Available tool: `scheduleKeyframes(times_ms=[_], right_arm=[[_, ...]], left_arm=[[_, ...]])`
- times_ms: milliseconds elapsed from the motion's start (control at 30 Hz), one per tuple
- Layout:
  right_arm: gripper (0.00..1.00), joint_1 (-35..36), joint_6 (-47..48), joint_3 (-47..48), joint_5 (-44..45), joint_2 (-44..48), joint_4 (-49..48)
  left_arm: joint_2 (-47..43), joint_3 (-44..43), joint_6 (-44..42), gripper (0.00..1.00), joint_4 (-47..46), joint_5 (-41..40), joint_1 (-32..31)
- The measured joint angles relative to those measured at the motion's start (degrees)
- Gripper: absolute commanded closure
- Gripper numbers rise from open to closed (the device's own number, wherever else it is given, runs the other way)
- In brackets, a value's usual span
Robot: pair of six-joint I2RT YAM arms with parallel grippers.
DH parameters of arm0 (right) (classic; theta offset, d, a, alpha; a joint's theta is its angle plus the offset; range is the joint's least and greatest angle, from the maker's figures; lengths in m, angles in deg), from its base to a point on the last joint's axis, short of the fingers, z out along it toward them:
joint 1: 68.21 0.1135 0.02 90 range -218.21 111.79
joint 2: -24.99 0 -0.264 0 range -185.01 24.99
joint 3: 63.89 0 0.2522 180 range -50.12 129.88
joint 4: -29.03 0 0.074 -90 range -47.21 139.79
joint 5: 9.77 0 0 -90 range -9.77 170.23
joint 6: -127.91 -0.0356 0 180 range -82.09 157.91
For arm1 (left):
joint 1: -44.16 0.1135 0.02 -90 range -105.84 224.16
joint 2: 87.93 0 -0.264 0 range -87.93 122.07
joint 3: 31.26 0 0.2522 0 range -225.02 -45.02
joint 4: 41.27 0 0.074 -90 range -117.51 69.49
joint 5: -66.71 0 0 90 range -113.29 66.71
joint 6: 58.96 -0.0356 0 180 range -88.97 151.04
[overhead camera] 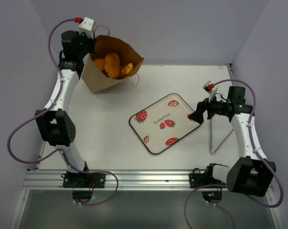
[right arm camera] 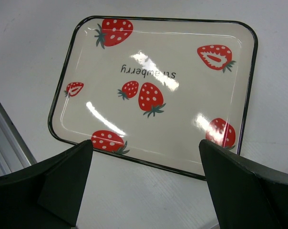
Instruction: Take the fake bread out of the paper bag
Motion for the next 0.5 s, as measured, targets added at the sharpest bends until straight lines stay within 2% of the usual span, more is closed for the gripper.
scheduleKeyframes(times_ms=[300, 500], right_arm=[[0.01, 0.0, 0.0, 0.0, 0.0, 0.0, 0.0], [0.01, 0.0, 0.0, 0.0, 0.0, 0.0, 0.0]], left_arm=[[-9.8, 12.3, -4.3, 1.0, -3.6, -10.1, 0.5], [-14.3, 21.7, -6.7, 1.0, -8.3, -10.5, 0.7]])
